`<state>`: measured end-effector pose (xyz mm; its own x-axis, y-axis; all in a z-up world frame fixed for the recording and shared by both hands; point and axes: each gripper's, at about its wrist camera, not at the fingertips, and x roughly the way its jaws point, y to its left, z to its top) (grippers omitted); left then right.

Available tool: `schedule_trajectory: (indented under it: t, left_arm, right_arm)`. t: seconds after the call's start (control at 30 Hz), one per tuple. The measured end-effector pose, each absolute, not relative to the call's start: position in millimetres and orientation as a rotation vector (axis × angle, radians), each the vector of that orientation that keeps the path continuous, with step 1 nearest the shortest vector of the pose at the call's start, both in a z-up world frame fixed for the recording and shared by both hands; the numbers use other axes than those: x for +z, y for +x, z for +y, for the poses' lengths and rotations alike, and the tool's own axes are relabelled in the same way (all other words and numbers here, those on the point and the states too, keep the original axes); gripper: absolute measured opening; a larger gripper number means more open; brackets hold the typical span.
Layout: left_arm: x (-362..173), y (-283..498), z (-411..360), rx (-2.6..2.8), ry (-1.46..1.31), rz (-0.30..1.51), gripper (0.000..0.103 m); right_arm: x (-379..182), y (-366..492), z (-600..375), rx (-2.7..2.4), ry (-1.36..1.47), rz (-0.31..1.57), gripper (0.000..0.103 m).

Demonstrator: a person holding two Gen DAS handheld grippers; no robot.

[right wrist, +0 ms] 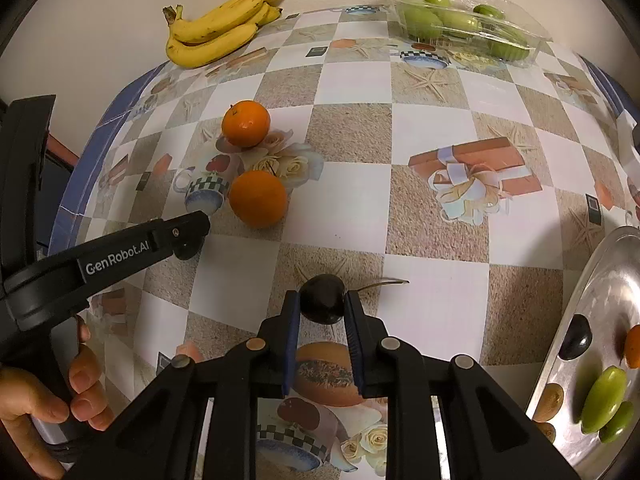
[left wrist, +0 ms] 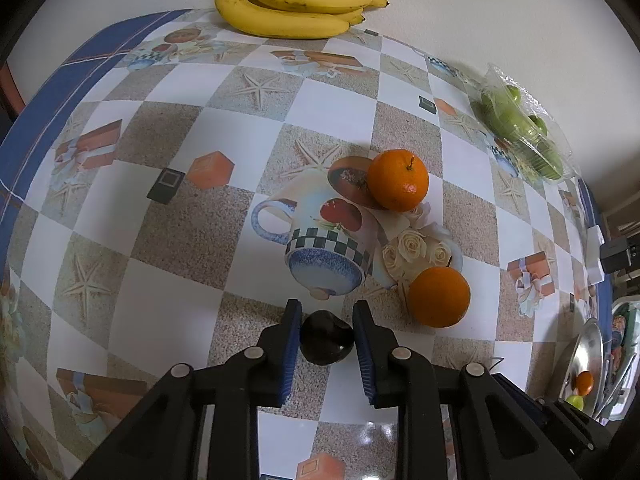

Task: Organize fruits
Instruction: 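Close the left gripper on the dark plum while the right gripper closes on the stemmed dark cherry, then carry the dark plum and dark cherry over the steel bowl with both tools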

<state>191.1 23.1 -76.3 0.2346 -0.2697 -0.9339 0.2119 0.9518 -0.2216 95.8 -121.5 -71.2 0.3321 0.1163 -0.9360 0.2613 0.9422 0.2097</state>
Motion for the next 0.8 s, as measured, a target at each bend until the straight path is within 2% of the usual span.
schedule_trajectory:
  t: [0.37,0.8]
  left_arm:
    - [-71.7,192.3,27.6,-0.335,-0.080,1.295,0.028]
    - [-20.2,187.1,35.0,-0.304,-0.053,1.165,0.028]
  right_arm:
    - [-64.5,93.4,-123.7,-0.088,0.369,1.221,0.023]
    - [-30.7,81.2,-131.5,-0.084,0.411,1.146,0.023]
